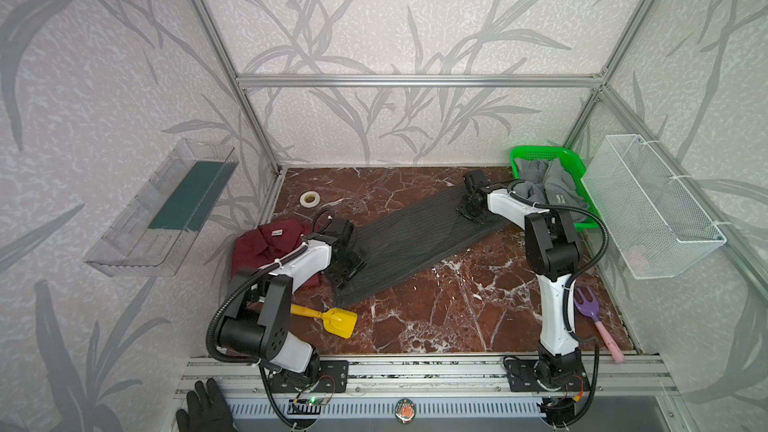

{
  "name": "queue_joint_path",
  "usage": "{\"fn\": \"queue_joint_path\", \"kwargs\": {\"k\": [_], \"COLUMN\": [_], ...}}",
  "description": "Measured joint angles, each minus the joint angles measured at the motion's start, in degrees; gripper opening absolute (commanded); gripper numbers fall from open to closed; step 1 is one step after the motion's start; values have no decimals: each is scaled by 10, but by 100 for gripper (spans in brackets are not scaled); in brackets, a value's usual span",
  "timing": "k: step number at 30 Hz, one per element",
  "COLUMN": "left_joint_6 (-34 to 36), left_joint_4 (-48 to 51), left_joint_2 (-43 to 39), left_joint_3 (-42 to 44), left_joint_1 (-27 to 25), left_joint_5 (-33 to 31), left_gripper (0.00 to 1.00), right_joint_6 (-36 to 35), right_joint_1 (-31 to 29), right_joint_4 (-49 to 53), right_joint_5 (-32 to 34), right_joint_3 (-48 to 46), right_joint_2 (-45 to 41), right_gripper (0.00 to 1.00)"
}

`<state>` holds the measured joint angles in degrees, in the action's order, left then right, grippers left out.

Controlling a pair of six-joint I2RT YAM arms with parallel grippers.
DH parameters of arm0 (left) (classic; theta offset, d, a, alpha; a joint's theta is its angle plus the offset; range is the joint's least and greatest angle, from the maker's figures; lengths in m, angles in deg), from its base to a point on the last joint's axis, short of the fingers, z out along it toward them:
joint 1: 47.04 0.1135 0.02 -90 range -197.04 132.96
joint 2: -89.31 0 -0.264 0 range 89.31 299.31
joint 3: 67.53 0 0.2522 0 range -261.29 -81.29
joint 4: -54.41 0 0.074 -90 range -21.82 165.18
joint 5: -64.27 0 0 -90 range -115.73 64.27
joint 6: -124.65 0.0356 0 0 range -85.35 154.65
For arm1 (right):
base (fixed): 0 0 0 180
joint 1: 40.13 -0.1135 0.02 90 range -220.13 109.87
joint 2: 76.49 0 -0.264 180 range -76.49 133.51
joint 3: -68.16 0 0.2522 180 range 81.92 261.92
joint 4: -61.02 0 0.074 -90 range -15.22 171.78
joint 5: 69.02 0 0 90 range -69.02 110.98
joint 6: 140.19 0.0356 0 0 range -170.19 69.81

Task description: Fold and stack the long sleeve shirts

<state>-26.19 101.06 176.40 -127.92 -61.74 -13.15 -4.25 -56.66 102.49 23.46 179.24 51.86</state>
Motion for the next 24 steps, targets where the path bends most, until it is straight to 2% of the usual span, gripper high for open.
{"fn": "queue_joint_path", "kwargs": {"k": [6, 10, 18, 24], "left_joint_6": [-46, -56, 28, 113], "left_joint_4": [-26, -25, 50, 76], "left_joint_2": [-3, -29, -136, -152], "left_joint_3": [0, -3, -86, -110], "left_joint_1": [-75, -105, -97, -39], "left_joint_5": [-2, -11, -129, -187], "left_gripper": [62, 63, 64, 64], "right_joint_6": [-47, -69, -96, -79], "right_joint_1": [0, -5, -35, -144], "right_joint_4": [40, 68, 62, -10], "right_joint_5": [-19, -12, 0, -70], "right_joint_3": [87, 78, -43, -105], "right_joint_2": [44, 19, -158, -222], "right_gripper": [44, 45, 45, 43]}}
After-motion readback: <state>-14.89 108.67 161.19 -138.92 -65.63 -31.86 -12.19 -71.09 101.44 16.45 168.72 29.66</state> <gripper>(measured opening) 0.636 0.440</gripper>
